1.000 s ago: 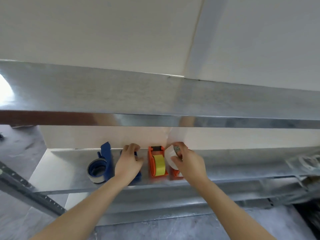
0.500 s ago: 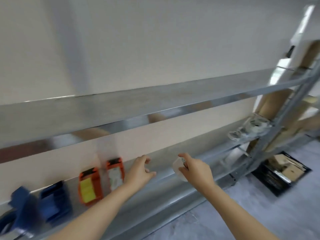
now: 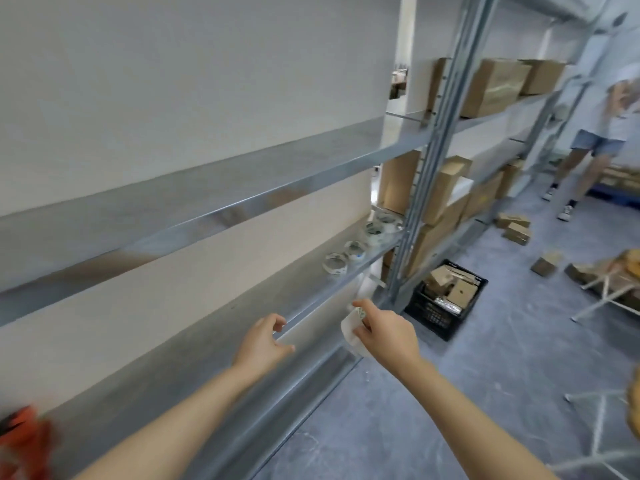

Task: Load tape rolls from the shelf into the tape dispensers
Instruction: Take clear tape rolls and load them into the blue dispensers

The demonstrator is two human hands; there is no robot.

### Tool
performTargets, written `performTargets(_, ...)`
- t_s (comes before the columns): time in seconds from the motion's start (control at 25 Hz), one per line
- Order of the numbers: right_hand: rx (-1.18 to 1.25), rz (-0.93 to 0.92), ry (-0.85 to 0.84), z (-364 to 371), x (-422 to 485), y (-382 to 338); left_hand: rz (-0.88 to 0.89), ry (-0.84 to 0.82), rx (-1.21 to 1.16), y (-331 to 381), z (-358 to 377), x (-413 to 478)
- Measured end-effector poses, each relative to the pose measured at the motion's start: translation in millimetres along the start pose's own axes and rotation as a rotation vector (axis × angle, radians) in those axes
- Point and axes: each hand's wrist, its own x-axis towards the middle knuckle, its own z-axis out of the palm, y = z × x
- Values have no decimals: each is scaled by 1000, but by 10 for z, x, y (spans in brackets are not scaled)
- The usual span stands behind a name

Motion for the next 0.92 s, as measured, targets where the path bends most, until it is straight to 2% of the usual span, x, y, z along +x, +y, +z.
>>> performTargets(0.28,-3,176,17,-24,487,979,93,-126,33,609,582,1179)
performTargets(0.48,-33,248,3,11,1333,1586,125,-174,7,989,905,2388)
performTargets(0.68,-57,298,-51,76,2218,1961,86,-194,27,1306,1113,3415)
performTargets(0.92,-27,286,-115,284,2840,2230,68,-201,49,1542,1614,4007)
